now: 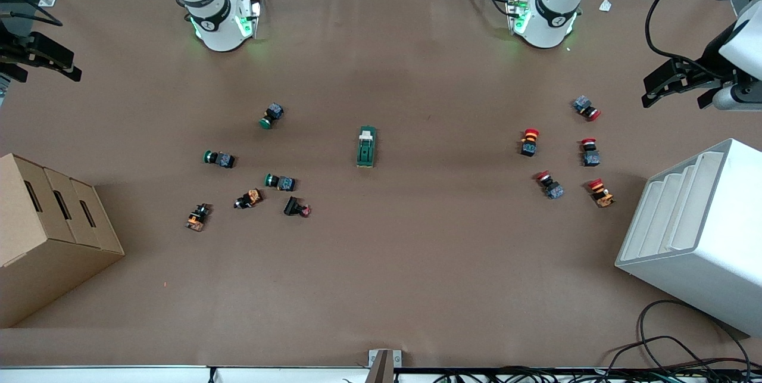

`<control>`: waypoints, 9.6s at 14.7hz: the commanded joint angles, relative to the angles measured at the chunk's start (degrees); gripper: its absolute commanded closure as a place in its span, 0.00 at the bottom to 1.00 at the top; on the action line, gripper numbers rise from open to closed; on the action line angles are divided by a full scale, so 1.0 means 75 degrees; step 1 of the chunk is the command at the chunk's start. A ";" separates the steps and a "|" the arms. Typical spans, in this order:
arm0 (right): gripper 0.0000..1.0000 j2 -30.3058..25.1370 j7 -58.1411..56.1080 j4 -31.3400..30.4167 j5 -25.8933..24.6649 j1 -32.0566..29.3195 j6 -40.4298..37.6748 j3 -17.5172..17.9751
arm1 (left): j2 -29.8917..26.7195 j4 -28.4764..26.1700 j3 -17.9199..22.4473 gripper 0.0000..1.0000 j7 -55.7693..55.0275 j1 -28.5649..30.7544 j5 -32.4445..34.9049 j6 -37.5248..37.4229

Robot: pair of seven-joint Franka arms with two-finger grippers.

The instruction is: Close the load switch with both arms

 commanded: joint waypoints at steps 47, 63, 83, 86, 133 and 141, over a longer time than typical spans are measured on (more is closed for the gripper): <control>0.00 0.1213 0.6081 -0.3100 0.3089 0.2975 0.4241 0.0086 | 0.5347 -0.1840 -0.3374 0.03 -1.5557 -0.6044 0.8873 0.3567; 0.00 0.3864 0.6082 -0.3511 0.4439 0.5531 0.8989 0.0168 | 0.6508 -0.2086 -0.3269 0.05 -1.8397 -0.6103 1.3741 0.3567; 0.00 0.4391 0.6070 -0.4156 0.6011 0.6528 1.1123 0.0496 | 0.6919 -0.2391 -0.3070 0.01 -1.9499 -0.6138 1.4773 0.3474; 0.00 0.4391 0.6093 -0.4144 0.6034 0.6563 1.1123 0.0508 | 0.6931 -0.2391 -0.3070 0.01 -1.9499 -0.6138 1.4773 0.3474; 0.00 0.5446 0.5999 -0.1894 0.5474 0.5626 0.8946 0.0099 | 0.7083 -0.2649 -0.3082 0.01 -1.9558 -0.6232 1.4726 0.3403; 0.00 0.5294 0.5976 -0.1156 0.4512 0.5661 0.6344 -0.1049 | 0.7071 -0.2649 -0.3082 0.01 -1.9570 -0.6220 1.4726 0.3403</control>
